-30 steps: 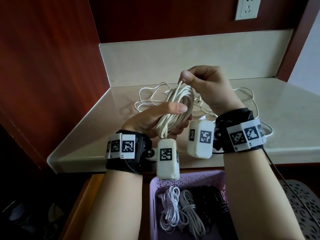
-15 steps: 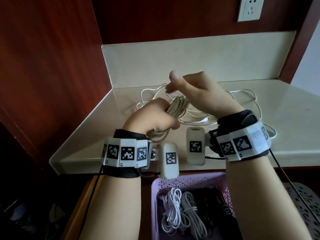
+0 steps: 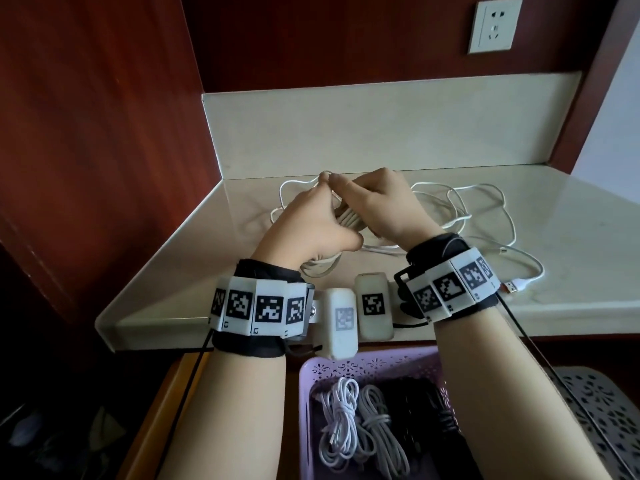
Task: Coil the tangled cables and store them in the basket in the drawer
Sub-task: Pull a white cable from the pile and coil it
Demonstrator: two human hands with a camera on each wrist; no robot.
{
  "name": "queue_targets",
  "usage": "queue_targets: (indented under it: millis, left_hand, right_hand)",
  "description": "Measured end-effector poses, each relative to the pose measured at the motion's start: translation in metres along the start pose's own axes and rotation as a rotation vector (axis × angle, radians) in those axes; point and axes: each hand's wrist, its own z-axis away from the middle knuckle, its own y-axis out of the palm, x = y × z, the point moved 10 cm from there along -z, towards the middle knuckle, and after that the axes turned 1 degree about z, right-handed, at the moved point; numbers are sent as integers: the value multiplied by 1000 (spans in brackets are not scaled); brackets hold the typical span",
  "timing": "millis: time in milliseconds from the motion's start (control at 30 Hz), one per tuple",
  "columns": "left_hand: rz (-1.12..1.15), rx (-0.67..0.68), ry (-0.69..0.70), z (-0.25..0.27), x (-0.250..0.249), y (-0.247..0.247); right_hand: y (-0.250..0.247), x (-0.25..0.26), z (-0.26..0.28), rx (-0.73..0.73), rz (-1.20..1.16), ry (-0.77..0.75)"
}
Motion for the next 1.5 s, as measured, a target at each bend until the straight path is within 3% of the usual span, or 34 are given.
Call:
queue_targets:
  millis: [167,367,567,667,900,1033,1233,1500]
  left_hand:
    - [46,18,0,0,-4,6]
    - [122,11,50,-8,-3,10]
    - [-147,-3,201,1,-21,17]
    - [-206,6,157,1,-18,19]
    - [-107,7,50,2,-10,16]
    - [88,36,-13,3,-3,17]
    - [25,38,0,0,-1,16]
    - [126,95,-3,-1,0,25]
  right_hand:
    - [-5,-11,-2,-46,-102,47]
    - [-24,3,1,-196,12,-26]
    - [-32,5,-2,-245,170,-4]
    - [-34,3,-3,-239,173,-3]
    - [-35,8,-3,-225,152,-49]
    - [-45,10,-1,-268,160,-54]
    - [-42,8,-2,-236,151,-55]
    - [-41,13,1,-220,173,-77]
